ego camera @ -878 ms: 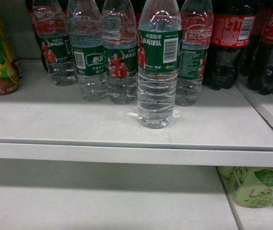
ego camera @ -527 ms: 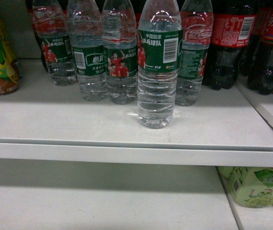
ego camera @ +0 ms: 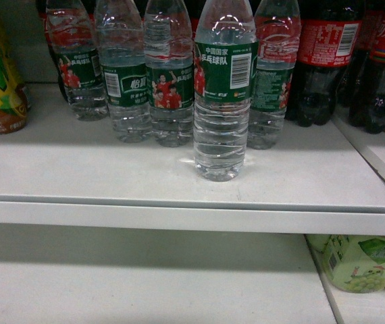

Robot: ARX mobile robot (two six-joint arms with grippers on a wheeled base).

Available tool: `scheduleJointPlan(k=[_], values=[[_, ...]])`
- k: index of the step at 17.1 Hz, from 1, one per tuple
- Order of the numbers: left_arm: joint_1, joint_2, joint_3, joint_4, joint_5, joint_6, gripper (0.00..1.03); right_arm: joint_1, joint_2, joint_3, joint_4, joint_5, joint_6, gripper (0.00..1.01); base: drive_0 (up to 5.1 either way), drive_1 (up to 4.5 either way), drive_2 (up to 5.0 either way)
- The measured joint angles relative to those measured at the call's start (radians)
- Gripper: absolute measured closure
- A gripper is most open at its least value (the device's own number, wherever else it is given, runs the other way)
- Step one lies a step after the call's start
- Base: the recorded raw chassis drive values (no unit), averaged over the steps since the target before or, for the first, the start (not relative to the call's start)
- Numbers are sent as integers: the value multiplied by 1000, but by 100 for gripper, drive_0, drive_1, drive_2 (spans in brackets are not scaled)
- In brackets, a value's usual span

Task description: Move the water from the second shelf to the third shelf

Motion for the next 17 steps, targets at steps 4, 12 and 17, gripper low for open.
scheduleJointPlan(k=[4,12,17], values=[[0,0,0,0,0,0,5,0,0,0,-1,0,0,3,0,0,0],[0,0,0,0,0,0,5,-32,713,448,199,-175,117,3,0,0,0],[0,0,0,0,0,0,5,175,915,493,306,-100,77,3,0,0,0]])
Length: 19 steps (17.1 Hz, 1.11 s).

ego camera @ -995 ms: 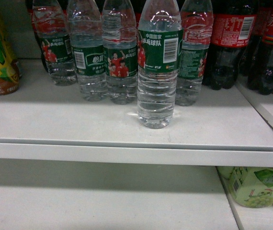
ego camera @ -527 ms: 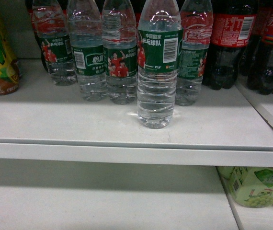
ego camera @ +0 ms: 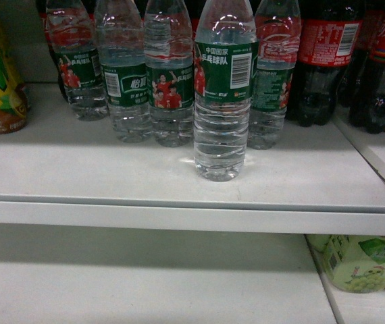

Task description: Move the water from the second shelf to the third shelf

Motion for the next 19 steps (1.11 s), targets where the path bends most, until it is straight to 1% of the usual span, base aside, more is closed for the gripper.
scheduleJointPlan(k=[2,3,5,6,7,12,15,19], values=[[0,0,0,0,0,0,5,110,94,-60,83,43,-31,3,0,0,0],[0,0,0,0,0,0,5,150,154,-68,122,63,-45,3,0,0,0],[0,0,0,0,0,0,5,214,247,-68,199,101,-54,3,0,0,0],[0,0,0,0,0,0,5,242,301,-58,219,113,-60,3,0,0,0],[0,0,0,0,0,0,5,262,344,-42,233,114,-60,3,0,0,0],[0,0,0,0,0,0,5,293,396,-5,251,127,-60,3,0,0,0],[0,0,0,0,0,0,5,338,484,84,239,141,-58,3,0,0,0],[0,0,0,0,0,0,5,356,550,202,204,151,-44,3,0,0,0]])
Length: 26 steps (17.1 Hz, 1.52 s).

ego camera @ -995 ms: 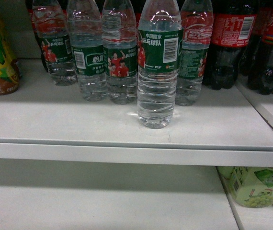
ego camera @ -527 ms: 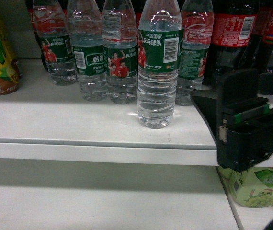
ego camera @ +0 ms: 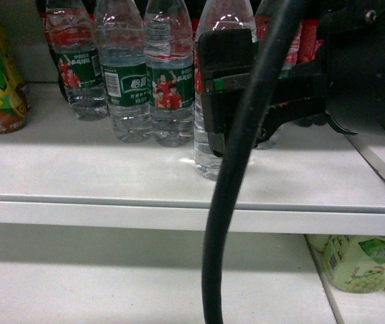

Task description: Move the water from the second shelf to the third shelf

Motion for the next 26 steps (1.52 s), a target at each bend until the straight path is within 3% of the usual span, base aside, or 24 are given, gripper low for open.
scheduleJointPlan(k=[10,19,26], values=[[0,0,0,0,0,0,5,14,108,110,-33,24,11,3,0,0,0],[0,0,0,0,0,0,5,13,227,250,-56,86,12,3,0,0,0],[0,0,0,0,0,0,5,27,303,332,-86,129,37,3,0,0,0]])
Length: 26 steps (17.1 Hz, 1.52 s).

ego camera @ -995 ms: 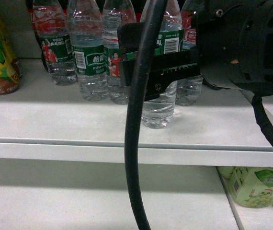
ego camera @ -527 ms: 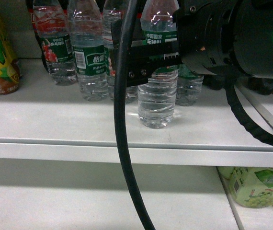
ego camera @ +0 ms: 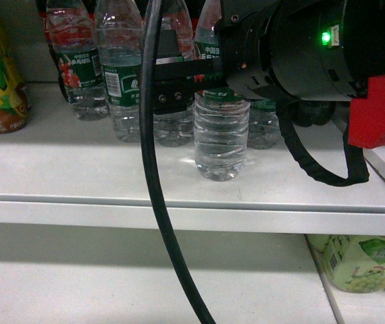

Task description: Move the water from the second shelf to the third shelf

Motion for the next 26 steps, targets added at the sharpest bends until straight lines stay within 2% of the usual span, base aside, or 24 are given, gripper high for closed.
scheduleJointPlan(k=[4,8,10,13,14,15,16,18,21,24,26], values=[[0,0,0,0,0,0,5,5,13,24,-10,17,15,5,0,0,0],[0,0,0,0,0,0,5,6,13,26,-13,41,15,44,0,0,0],[0,0,0,0,0,0,5,5,13,26,-13,42,17,56,0,0,0],[0,0,0,0,0,0,5,-2,-10,17,-37,30,43,59,0,0,0],[0,0,0,0,0,0,5,-2,-76,-43,-53,-8,68,59,0,0,0],[0,0,0,0,0,0,5,-31,-206,-178,-50,-79,95,59,0,0,0],[0,0,0,0,0,0,5,-58,-287,-260,-44,-95,95,60,0,0,0],[0,0,0,0,0,0,5,-92,-384,-344,-36,-94,68,60,0,0,0],[0,0,0,0,0,0,5,-138,-511,-425,-55,-108,53,60,0,0,0],[0,0,0,0,0,0,5,-218,-674,-515,-122,-180,26,60,0,0,0],[0,0,0,0,0,0,5,-258,-735,-537,-161,-204,13,60,0,0,0]])
